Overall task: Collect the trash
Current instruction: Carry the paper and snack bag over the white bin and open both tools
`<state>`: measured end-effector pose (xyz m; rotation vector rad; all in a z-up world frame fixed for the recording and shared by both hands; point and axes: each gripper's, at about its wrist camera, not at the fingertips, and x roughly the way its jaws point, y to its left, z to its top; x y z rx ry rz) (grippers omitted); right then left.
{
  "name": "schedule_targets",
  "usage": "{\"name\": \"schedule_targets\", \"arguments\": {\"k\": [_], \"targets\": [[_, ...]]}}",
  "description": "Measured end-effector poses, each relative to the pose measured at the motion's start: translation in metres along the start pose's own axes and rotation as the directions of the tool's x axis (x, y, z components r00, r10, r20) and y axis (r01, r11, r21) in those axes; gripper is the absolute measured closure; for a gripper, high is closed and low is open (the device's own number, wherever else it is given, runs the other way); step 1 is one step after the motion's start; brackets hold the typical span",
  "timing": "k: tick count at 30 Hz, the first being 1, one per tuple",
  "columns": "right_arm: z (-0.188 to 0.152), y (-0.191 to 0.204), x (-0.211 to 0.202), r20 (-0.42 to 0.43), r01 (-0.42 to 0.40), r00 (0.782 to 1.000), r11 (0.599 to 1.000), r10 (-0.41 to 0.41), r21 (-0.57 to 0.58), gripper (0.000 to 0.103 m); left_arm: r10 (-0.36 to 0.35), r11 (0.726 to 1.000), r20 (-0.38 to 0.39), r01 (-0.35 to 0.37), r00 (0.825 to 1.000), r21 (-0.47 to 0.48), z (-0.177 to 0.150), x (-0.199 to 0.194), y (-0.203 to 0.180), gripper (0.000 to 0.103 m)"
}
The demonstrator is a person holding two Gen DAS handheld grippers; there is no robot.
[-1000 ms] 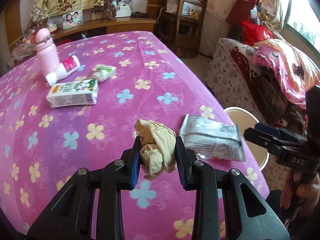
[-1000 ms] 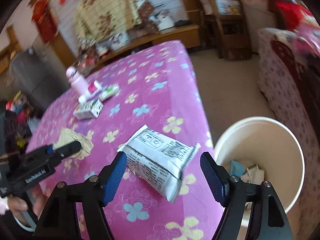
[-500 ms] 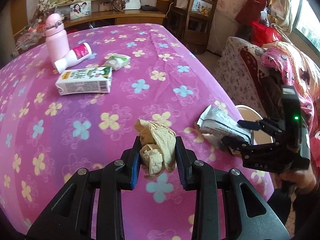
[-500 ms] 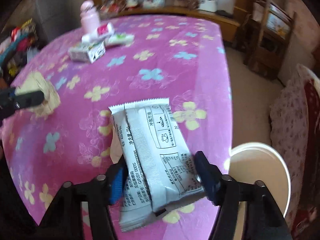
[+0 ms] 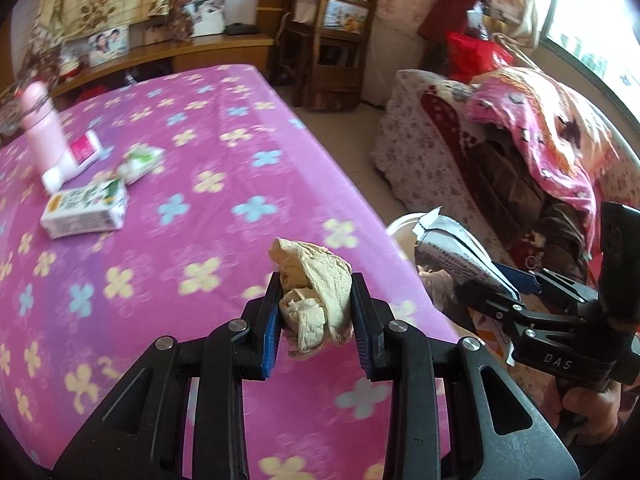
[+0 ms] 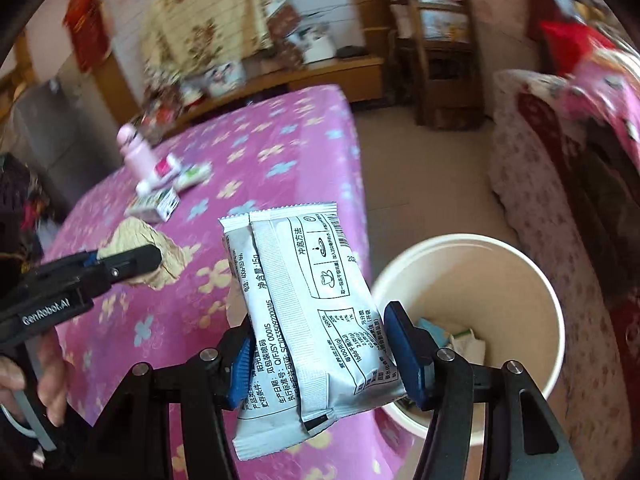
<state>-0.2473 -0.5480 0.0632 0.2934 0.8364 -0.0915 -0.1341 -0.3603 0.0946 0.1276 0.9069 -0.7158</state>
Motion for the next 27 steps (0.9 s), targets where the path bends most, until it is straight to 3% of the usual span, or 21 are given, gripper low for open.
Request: {"name": "schedule_targets", "arguments": {"k": [8,17,27], "targets": [[-0.01,-0.056,-0.02,0.014,0.078,0.997,0.987,-0.08,0.139,0.045,-0.062,0.996,-0.035,0.064,0.997,0.069,0.008,0.025,-0.052,0.074],[-0.029,-0.111,-0.015,-0.035,0.148,0.989,0.957,-0.144,0.249,0.044,-0.171,0.981,-0.115,0.18,0.979,0.073,0.014,0.063,-0.094,0.074],[-0.036,-0.137,0.002,-0.078,0.201,0.979,0.932,-0.186,0.302,0.041,-0.225,0.968,-0.158,0.238,0.962,0.075,0.012,0.095,-0.119,0.073]]}}
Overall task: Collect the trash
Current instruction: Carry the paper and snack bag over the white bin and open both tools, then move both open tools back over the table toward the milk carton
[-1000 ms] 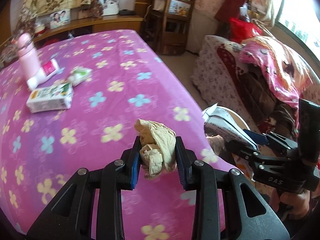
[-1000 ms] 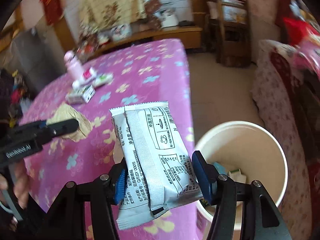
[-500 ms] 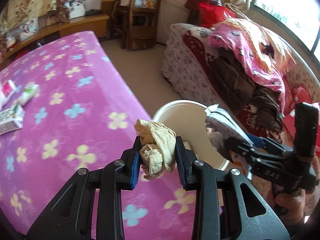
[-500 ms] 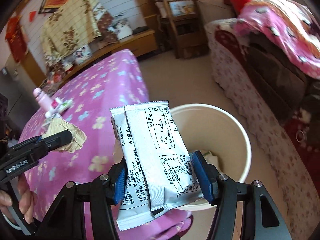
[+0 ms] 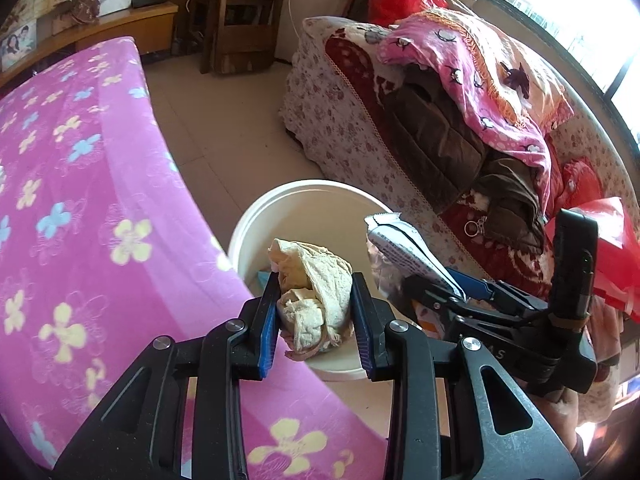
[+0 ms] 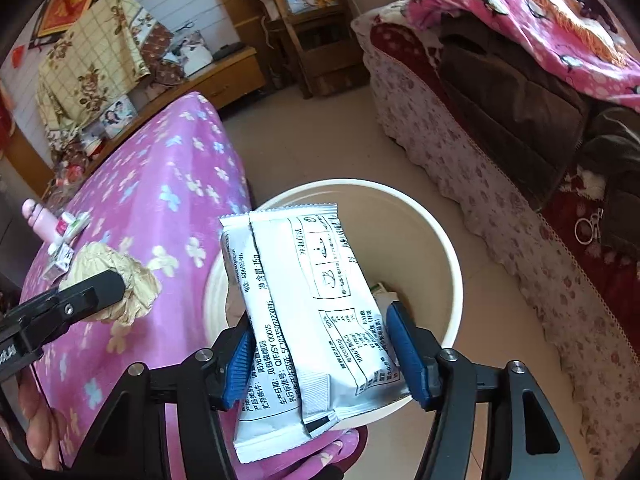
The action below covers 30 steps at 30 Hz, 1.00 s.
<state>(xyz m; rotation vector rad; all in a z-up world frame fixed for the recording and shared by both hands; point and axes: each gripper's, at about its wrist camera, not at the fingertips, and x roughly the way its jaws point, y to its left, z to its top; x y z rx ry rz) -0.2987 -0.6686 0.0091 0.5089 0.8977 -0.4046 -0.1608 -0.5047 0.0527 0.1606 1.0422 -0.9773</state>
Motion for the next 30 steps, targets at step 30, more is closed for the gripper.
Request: {"name": "schedule_targets", "arguments": {"k": [30], "targets": [[-0.003,0.031,-0.007,-0.018,-0.031,0.999,0.999,0.031,-0.01,0.026,0.144,0.988,0.046,-0.141,0.989,-0.064,-0.017,-0.026,0.047,0.047]]}}
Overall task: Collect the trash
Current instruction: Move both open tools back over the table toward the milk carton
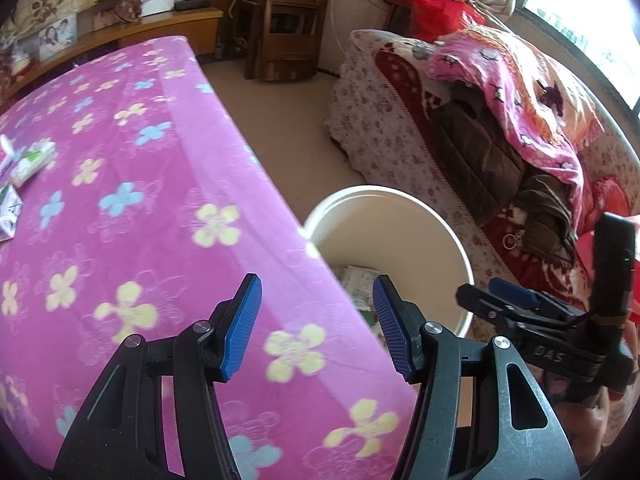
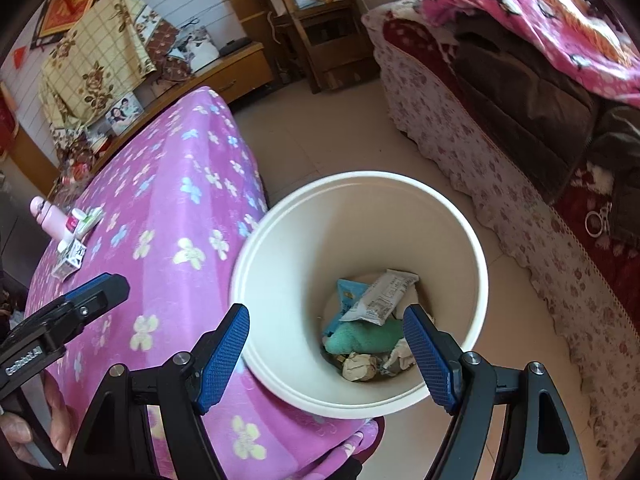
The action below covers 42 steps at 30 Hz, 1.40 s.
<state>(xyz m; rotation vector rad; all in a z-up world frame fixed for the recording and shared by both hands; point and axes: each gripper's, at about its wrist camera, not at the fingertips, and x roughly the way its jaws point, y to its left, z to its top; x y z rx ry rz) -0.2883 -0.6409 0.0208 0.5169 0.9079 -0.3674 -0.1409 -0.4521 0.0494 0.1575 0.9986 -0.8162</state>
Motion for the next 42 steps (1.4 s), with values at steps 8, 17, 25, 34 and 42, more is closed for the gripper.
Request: {"name": "schedule_targets", "arguments": {"k": [8,17,25,34,42], "targets": [[0.002,0.047,-0.002,0.003,-0.032,0.999,0.996,0.032,-0.087,0.026,0.07,0.997,0.028,-0.069,0.997,-0.034,-0.006,-0.02,0.036,0.047],[-0.001,0.099,0.008,-0.019,-0.07,0.998,0.985,0.068,-0.158,0.026,0.146,0.985,0.048,-0.141,0.988,-0.102,-0.021,-0.049,0.091,0.046],[-0.012,0.153,0.019,-0.057,-0.109,0.994,0.964,0.098,-0.243,0.026,0.191,0.971,0.06,-0.18,0.98,-0.157,-0.034,-0.074,0.133,0.047],[-0.021,0.203,0.033,-0.099,-0.146,0.988,0.94,0.121,-0.307,0.026,0.26,0.943,0.044,-0.244,0.965,-0.228,-0.053,-0.096,0.194,0.047],[-0.022,0.238,0.056,-0.147,-0.175,0.98,0.923,0.132,-0.343,0.026,0.357,0.884,0.023,-0.33,0.934,-0.331,-0.052,-0.113,0.275,0.046]]}}
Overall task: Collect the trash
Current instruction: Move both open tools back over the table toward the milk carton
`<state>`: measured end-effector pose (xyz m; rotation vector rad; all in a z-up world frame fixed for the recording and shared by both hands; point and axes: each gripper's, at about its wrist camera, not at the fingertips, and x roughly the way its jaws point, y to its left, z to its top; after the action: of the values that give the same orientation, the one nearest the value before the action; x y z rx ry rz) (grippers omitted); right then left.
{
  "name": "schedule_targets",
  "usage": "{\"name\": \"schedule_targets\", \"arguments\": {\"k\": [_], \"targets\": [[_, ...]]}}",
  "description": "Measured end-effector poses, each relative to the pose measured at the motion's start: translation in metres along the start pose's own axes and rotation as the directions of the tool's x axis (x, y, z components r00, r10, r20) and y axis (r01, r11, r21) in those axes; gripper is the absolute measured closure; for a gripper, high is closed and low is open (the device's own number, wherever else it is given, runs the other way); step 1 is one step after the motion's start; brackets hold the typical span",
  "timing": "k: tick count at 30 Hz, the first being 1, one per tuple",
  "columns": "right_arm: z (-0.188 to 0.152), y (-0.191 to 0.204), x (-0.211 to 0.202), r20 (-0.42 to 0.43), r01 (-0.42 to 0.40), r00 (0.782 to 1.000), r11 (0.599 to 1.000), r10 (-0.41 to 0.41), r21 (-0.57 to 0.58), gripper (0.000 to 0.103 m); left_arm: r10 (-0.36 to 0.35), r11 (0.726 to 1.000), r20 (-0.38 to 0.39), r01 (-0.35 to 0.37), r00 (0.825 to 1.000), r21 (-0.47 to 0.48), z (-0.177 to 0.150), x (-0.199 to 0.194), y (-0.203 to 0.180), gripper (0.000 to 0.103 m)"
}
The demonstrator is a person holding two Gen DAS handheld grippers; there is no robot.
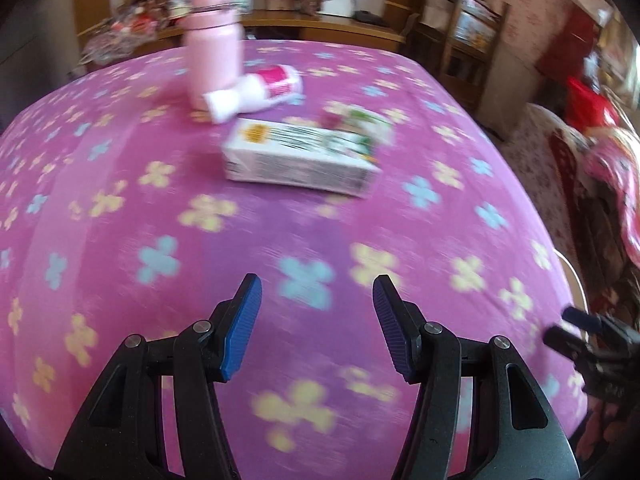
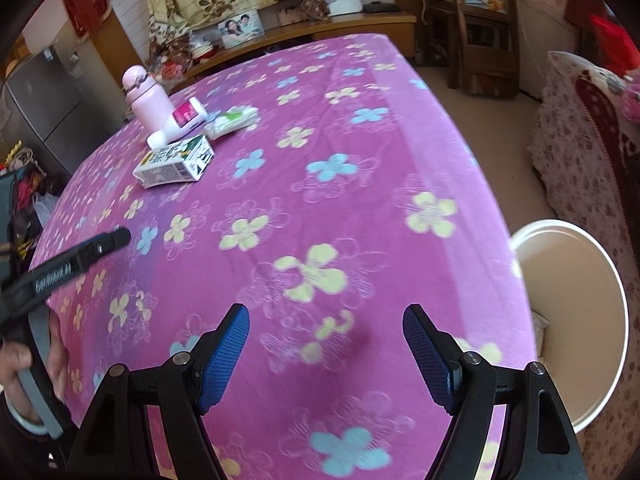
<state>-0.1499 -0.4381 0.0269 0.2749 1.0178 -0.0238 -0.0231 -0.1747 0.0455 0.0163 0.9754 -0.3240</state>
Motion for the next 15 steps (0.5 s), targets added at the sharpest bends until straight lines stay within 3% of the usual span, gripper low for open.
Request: {"name": "schedule_targets", "arguments": {"k": [4,9,15], "targets": [[0.008,0.01,0.009,-0.006,-0.009,1.0,1.0,0.009,-0.014,0.026,0.064,0.995,0.025,-0.062,0.998,-0.077,0.027,0.01,0.039,0.047],[0.02,0.019,0.017,-0.009,-0.035,0.999,0.999,0.035,-0.018,0.026,0.136,0.97,0.026,-0.128,0.99,-0.208,0.065,0.035,0.089,0.047],[0.032,0.025,0.024,-0.012,-0.066,0.998,0.998,0.066,-0.018,0.026,0.15,0.952,0.009,-0.142,0.989,-0.272,0.095,0.068,0.111,0.047]]}}
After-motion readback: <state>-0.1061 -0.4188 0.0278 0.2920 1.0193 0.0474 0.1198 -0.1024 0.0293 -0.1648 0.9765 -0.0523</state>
